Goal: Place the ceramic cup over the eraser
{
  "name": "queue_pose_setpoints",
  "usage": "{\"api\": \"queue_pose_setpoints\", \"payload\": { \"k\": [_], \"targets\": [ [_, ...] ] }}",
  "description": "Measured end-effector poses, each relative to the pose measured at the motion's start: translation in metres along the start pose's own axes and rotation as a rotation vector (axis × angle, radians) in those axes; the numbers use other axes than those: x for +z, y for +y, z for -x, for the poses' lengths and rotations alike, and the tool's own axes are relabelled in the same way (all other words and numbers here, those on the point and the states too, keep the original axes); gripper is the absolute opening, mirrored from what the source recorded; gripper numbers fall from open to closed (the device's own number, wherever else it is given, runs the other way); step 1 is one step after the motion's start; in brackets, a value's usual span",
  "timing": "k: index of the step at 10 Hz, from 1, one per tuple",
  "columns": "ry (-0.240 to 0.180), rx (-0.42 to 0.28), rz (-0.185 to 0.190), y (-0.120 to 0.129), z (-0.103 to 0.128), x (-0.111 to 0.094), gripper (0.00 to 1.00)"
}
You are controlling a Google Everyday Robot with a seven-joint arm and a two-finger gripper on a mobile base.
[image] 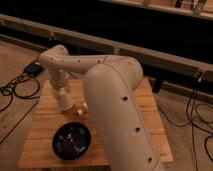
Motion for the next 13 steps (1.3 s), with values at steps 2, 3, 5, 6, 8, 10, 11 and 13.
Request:
{"api": "queue_pose_setpoints", "payload": {
  "k": [2, 3, 5, 6, 8, 10, 11, 13],
  "targets": [
    [-0.020, 0.065, -0.050, -0.025, -0.020, -0.033, 0.00],
    [-0.015, 0.096, -0.072, -0.037, -0.033, -0.044, 0.00],
    [-0.011, 0.188, -0.128, -0.066, -0.071, -0.076, 0.00],
    [-0.015, 0.227, -0.148, -0.075, -0.087, -0.089, 0.00],
    [-0.025, 0.301, -0.180, -0.089, -0.116, -0.113, 0.00],
    [-0.038, 0.371, -0.206, -0.100, -0.148, -0.135, 0.00],
    [-0.039, 0.410, -0.213, -0.104, -0.167, -0.145, 0.00],
    [-0.039, 0.461, -0.216, -0.111, -0.195, -0.153, 0.00]
  ]
}}
